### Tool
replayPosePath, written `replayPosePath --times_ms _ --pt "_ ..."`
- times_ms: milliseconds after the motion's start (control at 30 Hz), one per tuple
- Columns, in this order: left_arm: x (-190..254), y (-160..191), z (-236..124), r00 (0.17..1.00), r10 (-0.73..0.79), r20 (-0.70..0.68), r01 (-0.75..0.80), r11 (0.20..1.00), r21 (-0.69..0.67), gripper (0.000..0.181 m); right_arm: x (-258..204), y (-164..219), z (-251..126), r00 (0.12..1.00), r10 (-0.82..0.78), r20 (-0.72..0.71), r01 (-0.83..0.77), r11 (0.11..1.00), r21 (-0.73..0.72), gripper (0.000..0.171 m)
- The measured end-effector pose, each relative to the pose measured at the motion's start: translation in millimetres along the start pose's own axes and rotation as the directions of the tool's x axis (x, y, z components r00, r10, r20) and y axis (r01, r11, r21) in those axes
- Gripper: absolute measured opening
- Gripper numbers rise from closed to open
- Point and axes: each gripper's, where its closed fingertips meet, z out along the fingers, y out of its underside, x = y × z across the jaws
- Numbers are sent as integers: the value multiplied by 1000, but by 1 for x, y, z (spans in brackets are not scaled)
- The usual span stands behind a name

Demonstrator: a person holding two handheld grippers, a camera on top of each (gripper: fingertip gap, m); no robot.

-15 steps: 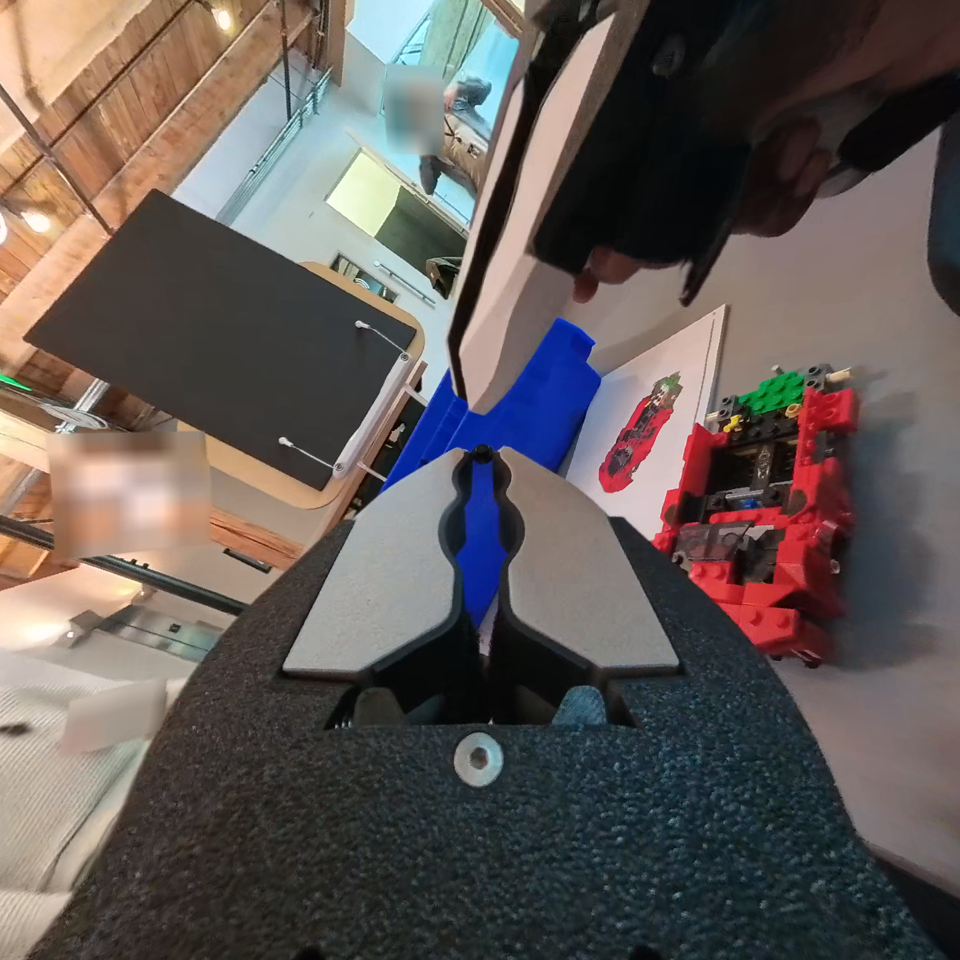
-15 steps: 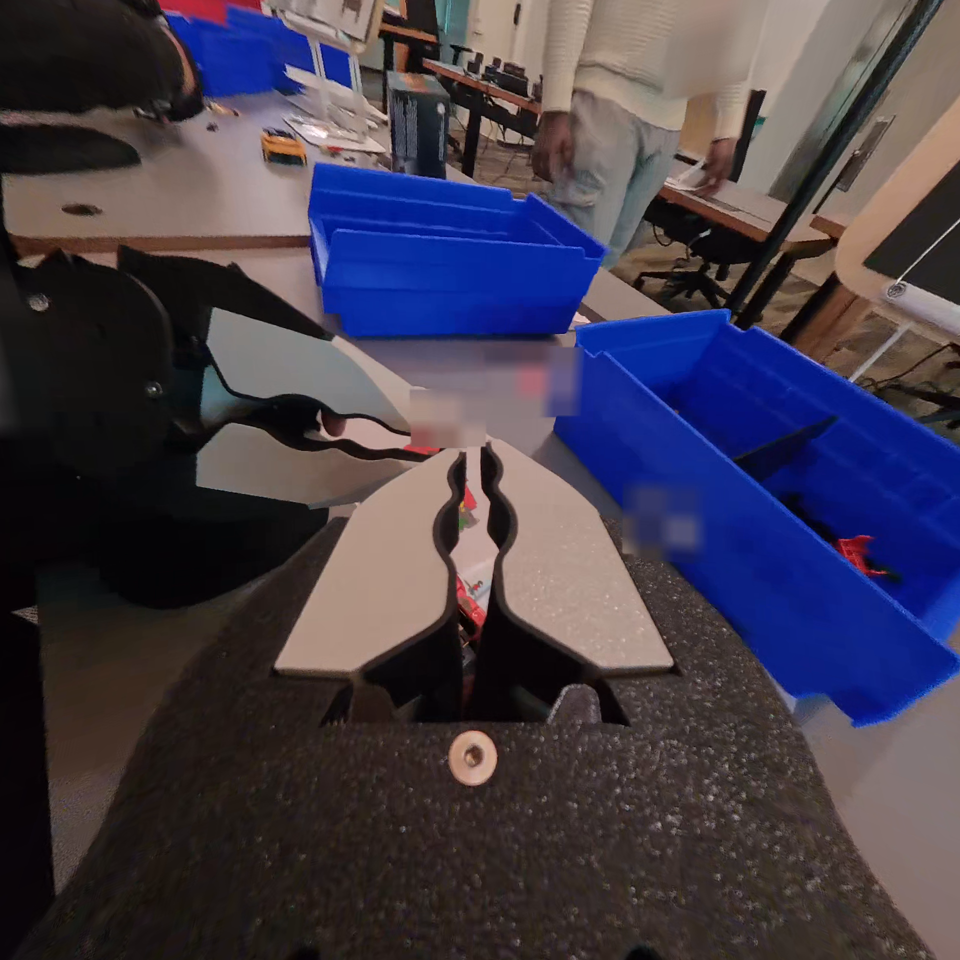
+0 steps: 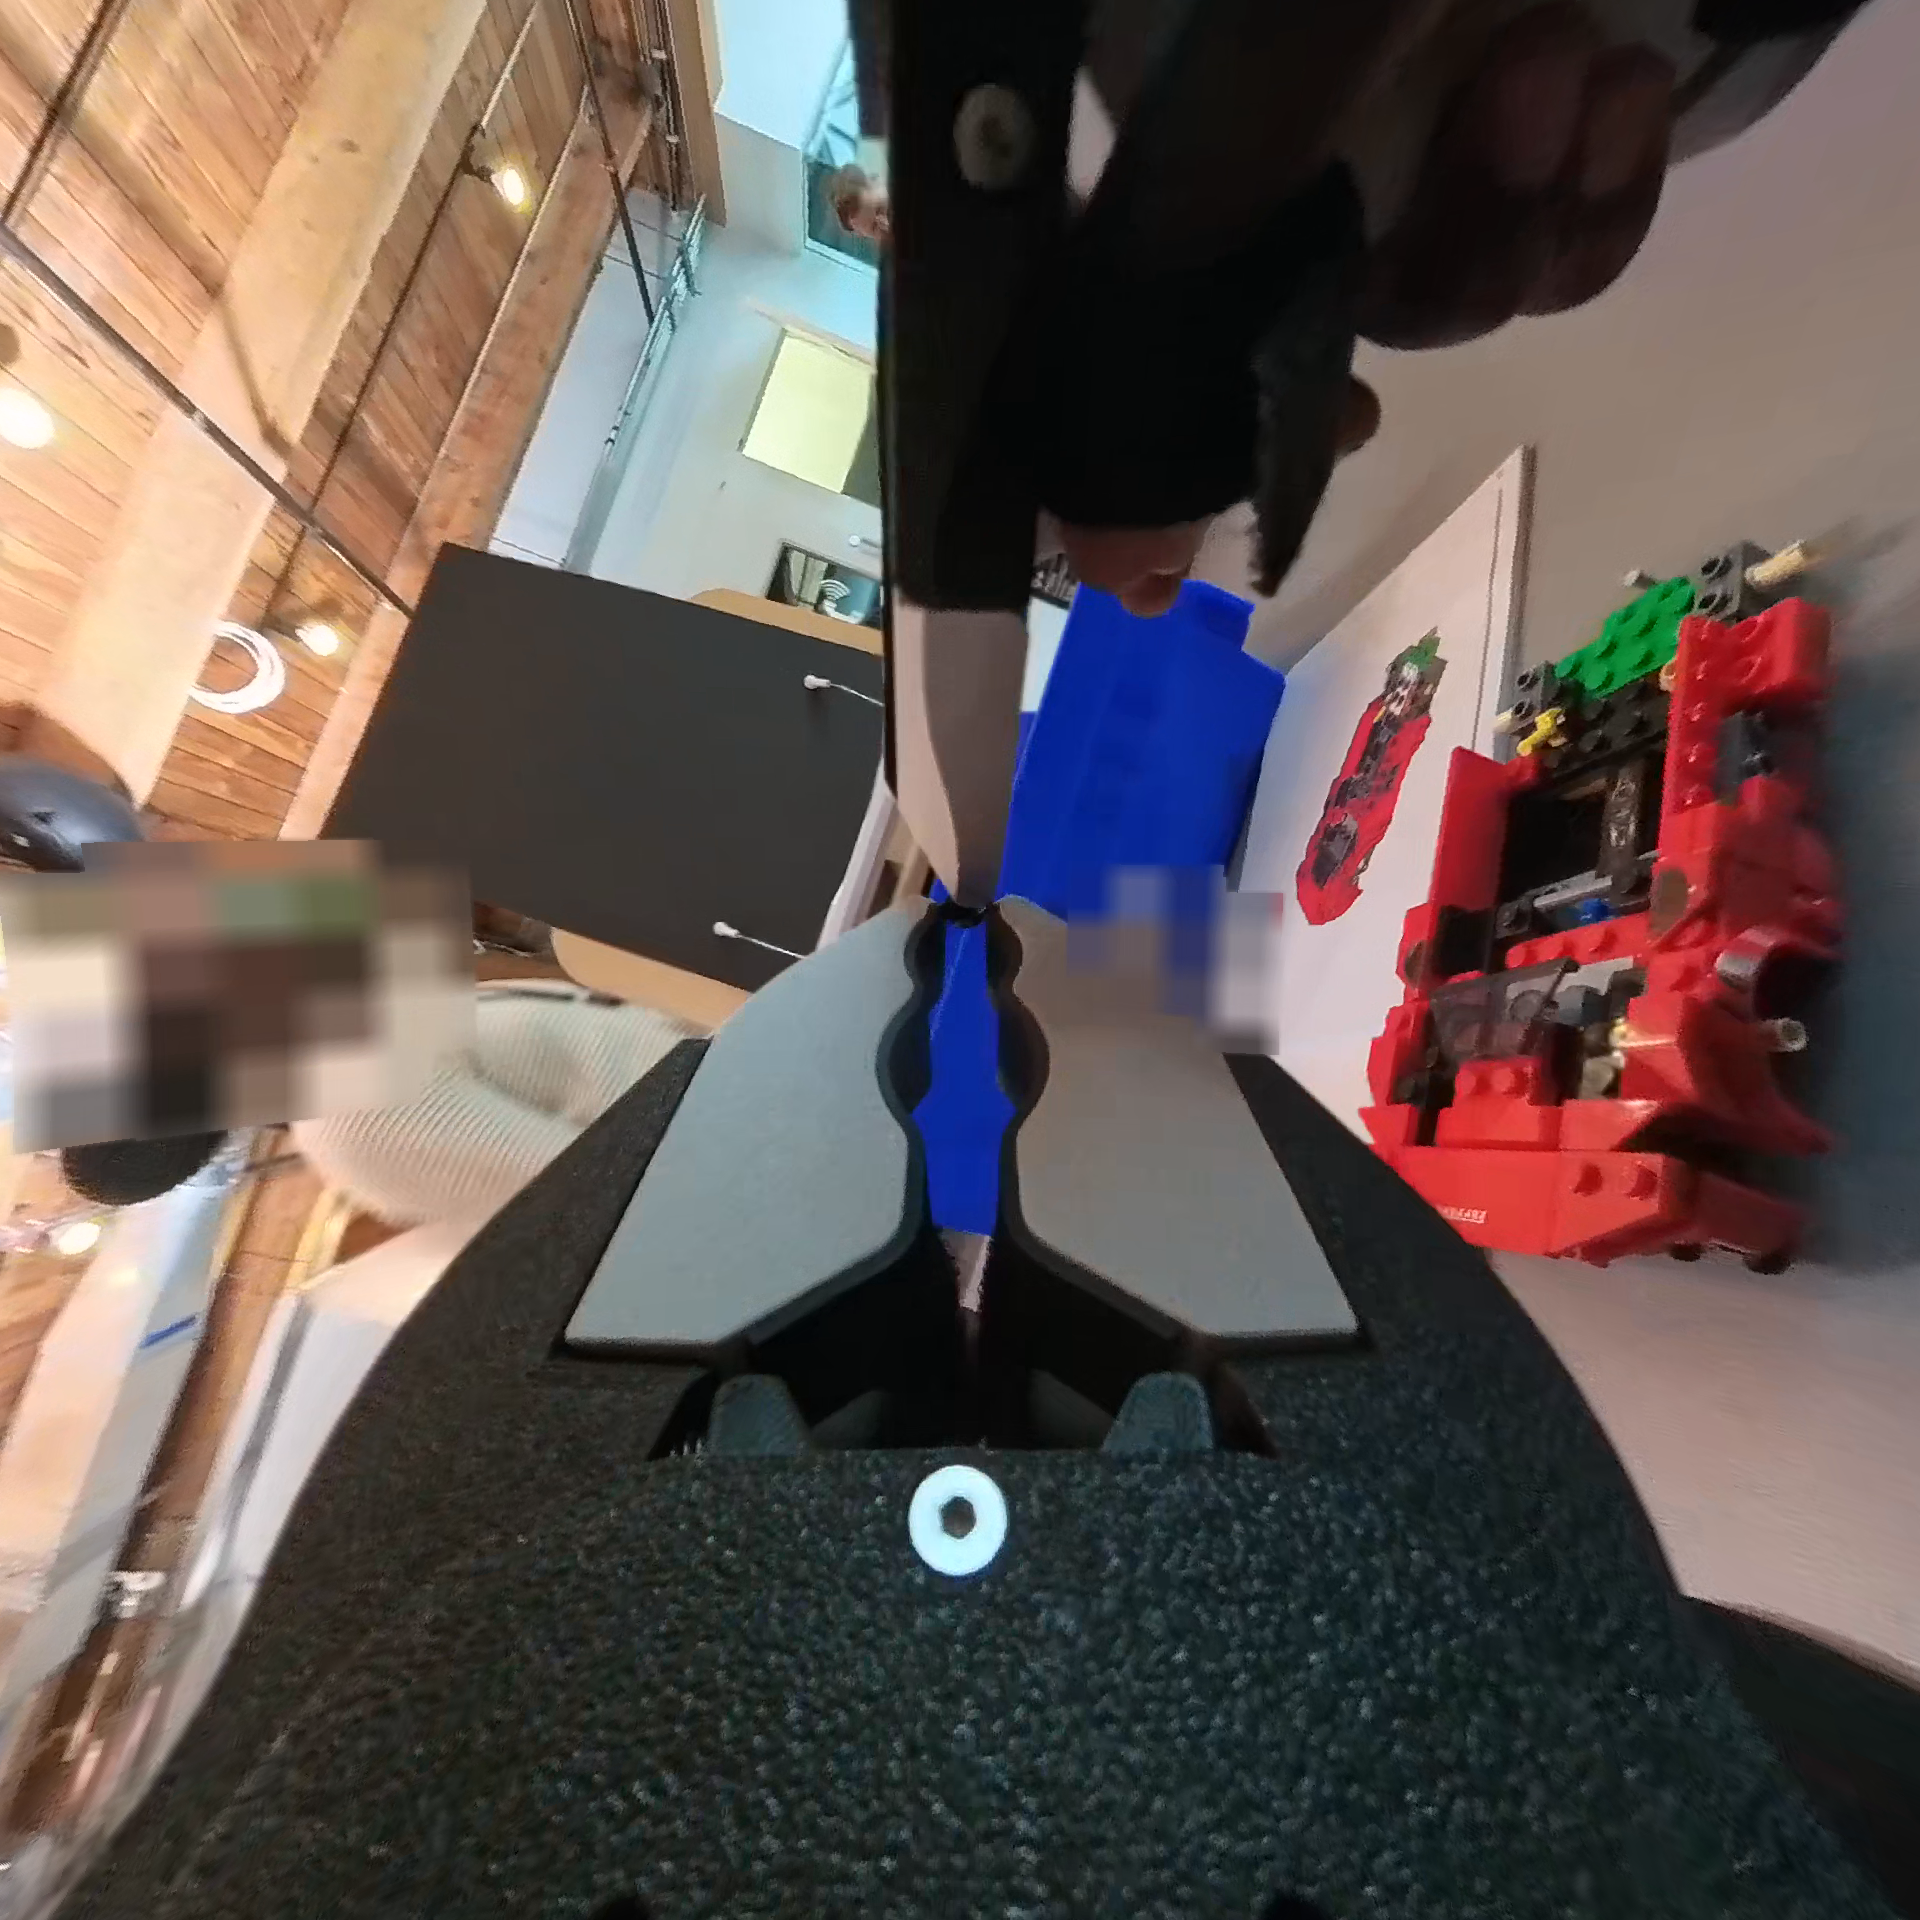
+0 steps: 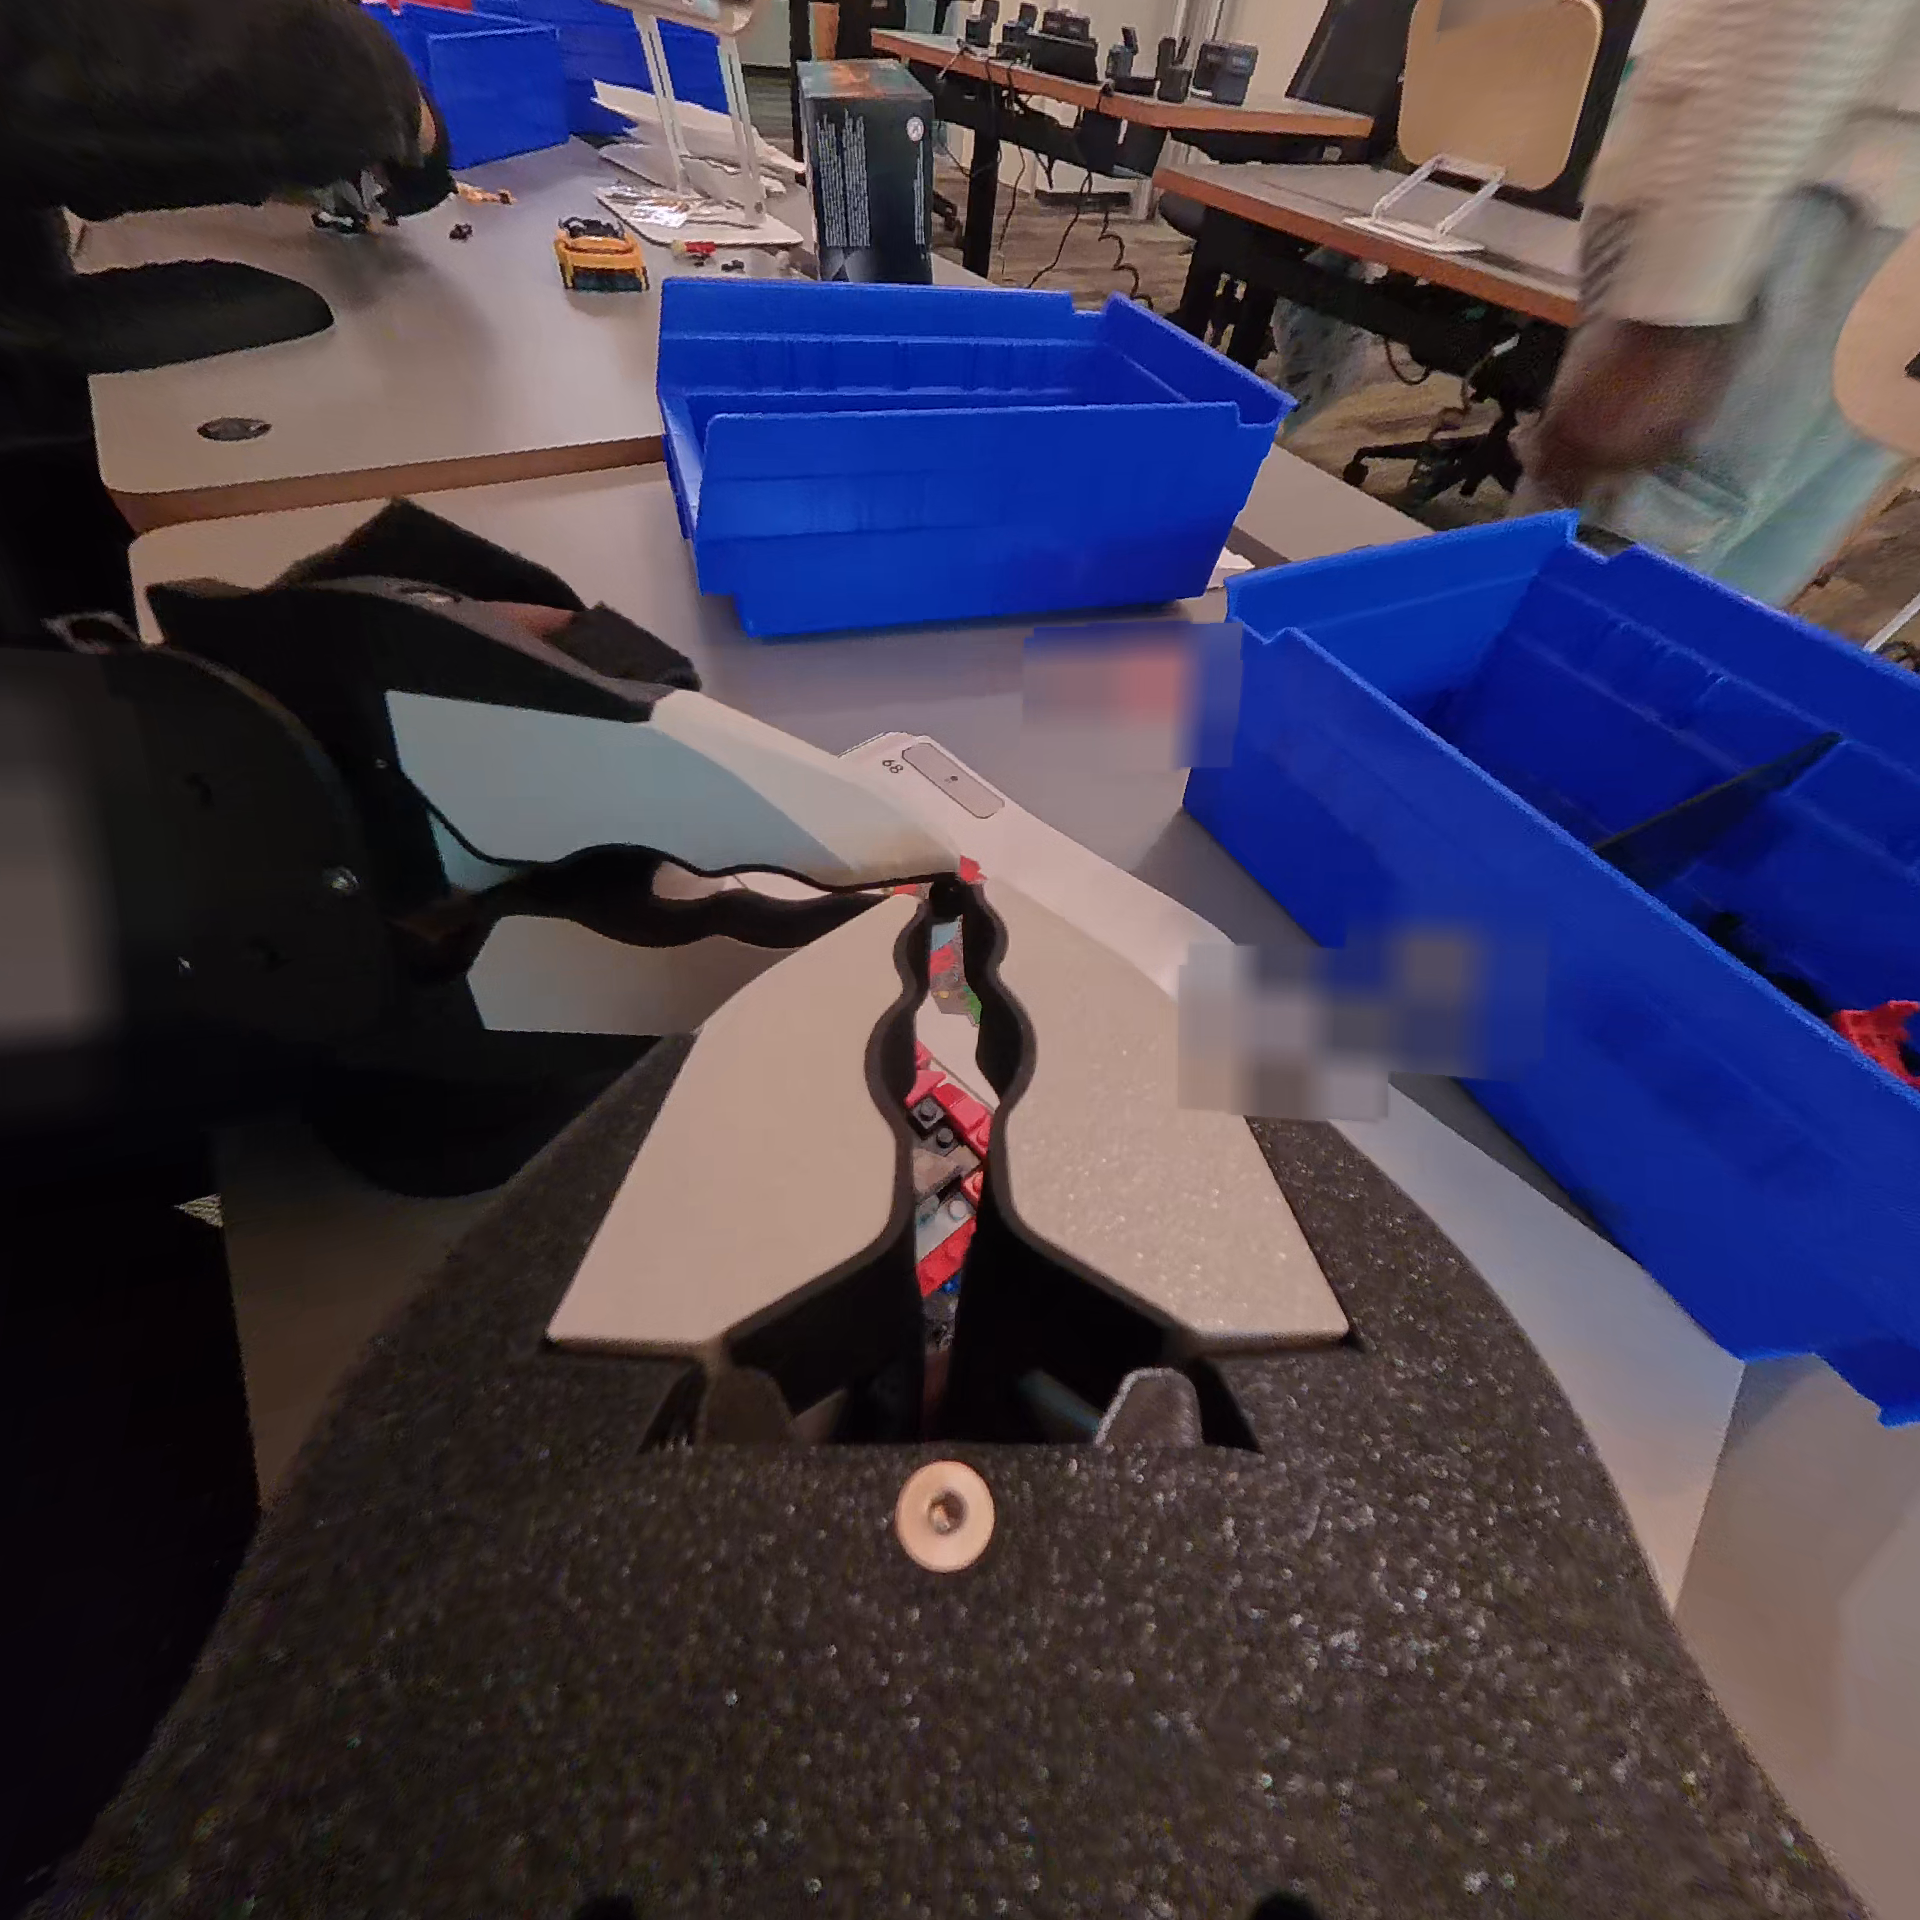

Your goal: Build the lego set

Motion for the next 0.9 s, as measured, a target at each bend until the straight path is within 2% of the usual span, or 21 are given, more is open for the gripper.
replayPosePath --times_ms 167,400,667,900 --pt "0 -1 -1 992 122 26 -122 992 -10 7 0 3 -2 999 37 21 -37 999 -28 7" --pt "0 -9 -5 976 211 54 -213 977 30 7 -6 5 -7 986 108 128 -102 993 -52 6" --pt "3 -20 -6 985 171 32 -174 979 107 7 -10 8 -15 964 93 250 -76 994 -78 5" --pt "3 -24 -7 999 54 2 -53 984 172 7 -12 4 -20 920 149 363 -140 989 -51 3"
